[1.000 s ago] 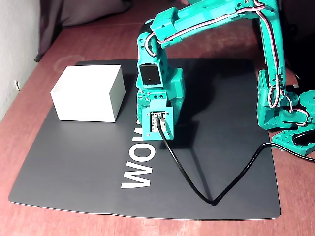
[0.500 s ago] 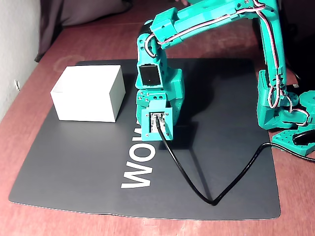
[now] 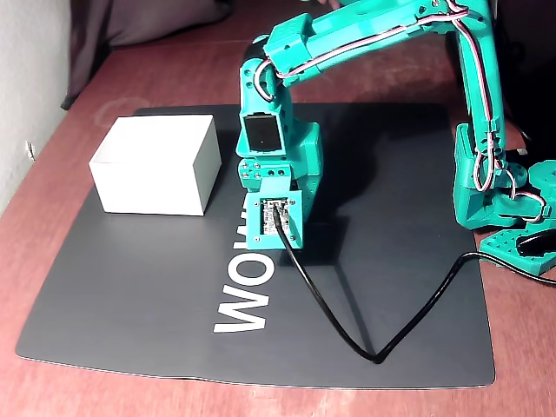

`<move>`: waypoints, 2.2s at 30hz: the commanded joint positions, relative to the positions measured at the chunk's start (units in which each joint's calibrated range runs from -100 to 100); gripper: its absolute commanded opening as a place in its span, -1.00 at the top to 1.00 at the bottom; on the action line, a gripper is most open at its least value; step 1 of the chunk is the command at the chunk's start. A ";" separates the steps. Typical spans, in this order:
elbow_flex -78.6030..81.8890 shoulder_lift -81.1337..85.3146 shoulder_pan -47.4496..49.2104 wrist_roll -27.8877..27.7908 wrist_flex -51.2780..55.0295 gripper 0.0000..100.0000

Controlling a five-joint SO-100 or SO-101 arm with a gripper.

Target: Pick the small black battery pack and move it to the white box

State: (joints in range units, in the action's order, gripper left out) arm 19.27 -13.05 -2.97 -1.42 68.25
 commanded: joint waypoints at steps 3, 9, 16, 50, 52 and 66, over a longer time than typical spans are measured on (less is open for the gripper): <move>2.99 -0.15 0.44 0.14 1.51 0.75; 2.99 0.47 0.33 0.14 1.51 0.80; 2.81 0.64 0.44 2.97 1.60 0.81; -28.75 18.00 -1.20 -25.01 -0.85 0.82; -34.37 15.37 -2.37 -26.21 -4.36 0.82; -43.72 0.82 -6.71 -24.36 -25.83 0.81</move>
State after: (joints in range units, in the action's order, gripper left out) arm -20.09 -11.36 -8.28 -24.33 44.27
